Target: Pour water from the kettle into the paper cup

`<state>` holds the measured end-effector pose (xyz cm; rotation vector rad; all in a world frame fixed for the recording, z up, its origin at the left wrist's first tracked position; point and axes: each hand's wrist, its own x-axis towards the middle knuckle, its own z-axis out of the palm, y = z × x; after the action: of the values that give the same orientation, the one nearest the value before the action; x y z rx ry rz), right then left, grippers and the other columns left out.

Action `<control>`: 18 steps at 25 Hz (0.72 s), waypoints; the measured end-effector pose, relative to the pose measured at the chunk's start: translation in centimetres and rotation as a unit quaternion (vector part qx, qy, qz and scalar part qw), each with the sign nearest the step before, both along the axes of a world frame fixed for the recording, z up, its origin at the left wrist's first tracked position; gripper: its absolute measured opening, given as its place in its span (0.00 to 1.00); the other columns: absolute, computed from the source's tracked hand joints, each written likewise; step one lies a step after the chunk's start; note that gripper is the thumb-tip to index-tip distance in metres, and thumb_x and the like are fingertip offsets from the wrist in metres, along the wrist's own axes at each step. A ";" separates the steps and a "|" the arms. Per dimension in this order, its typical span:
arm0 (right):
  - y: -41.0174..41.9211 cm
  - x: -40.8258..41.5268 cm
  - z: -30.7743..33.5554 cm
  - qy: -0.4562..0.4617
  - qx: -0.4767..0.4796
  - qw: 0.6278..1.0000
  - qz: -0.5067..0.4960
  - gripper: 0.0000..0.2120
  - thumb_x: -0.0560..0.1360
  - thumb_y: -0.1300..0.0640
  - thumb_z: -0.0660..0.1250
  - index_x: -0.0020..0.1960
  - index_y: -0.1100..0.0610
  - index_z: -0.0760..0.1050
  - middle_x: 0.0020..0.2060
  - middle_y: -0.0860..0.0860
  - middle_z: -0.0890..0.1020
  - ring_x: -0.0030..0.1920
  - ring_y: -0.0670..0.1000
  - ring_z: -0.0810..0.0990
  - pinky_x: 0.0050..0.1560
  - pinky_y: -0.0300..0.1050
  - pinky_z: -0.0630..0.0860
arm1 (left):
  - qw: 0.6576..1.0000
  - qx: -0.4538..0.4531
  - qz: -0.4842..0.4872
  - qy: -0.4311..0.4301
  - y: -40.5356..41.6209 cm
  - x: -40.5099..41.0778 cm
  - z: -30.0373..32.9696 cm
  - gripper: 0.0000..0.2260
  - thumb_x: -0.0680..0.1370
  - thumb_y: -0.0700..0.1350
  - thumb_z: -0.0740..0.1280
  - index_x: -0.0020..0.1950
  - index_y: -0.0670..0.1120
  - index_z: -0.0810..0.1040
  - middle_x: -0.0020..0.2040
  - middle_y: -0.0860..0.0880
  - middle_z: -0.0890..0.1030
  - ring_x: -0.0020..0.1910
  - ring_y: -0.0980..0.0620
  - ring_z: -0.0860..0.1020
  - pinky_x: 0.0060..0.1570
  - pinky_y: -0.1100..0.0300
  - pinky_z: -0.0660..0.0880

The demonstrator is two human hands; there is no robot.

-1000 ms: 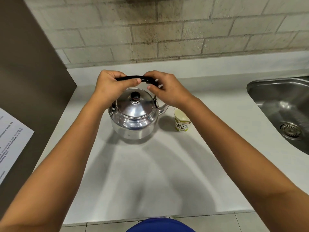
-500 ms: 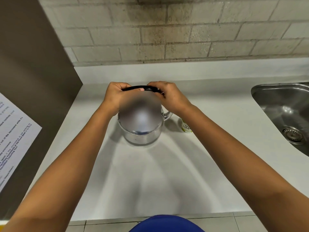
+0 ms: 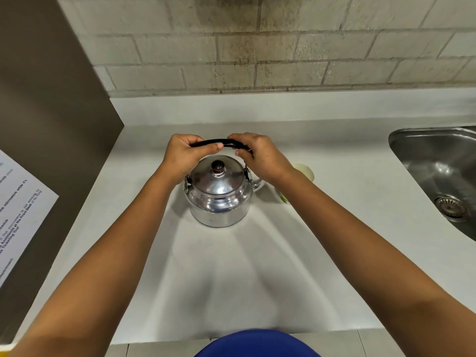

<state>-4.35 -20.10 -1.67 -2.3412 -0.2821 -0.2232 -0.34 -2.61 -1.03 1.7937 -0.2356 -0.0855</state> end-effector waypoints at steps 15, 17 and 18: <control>0.7 0.3 -1.1 0.003 0.021 1.000 -0.003 0.17 0.75 0.66 0.62 0.64 0.59 0.74 0.54 0.59 0.81 0.52 0.54 0.77 0.52 0.35 0.67 | 1.000 0.002 0.008 -0.017 0.8 0.6 -1.5 0.10 0.68 0.41 0.75 0.30 0.48 0.77 0.18 0.60 0.74 0.19 0.65 0.70 0.23 0.76 0.67; 0.9 0.1 -0.8 0.003 0.022 1.000 -0.007 0.17 0.75 0.65 0.62 0.64 0.59 0.73 0.55 0.59 0.81 0.54 0.56 0.78 0.53 0.36 0.67 | 1.000 0.014 0.010 -0.025 0.8 0.4 -1.6 0.09 0.69 0.42 0.75 0.31 0.48 0.78 0.20 0.59 0.76 0.22 0.65 0.72 0.27 0.74 0.69; 0.9 0.1 -1.0 -0.002 0.022 1.000 -0.005 0.17 0.76 0.65 0.62 0.65 0.60 0.73 0.56 0.59 0.80 0.55 0.56 0.78 0.54 0.37 0.68 | 0.999 0.014 0.005 -0.040 0.9 0.4 -1.8 0.08 0.70 0.44 0.74 0.32 0.48 0.78 0.22 0.58 0.77 0.23 0.65 0.72 0.28 0.73 0.70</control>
<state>-4.29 -19.24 -2.65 -2.2991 -0.2649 -0.2365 0.10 -1.67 -2.79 1.8276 -0.2836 -0.0085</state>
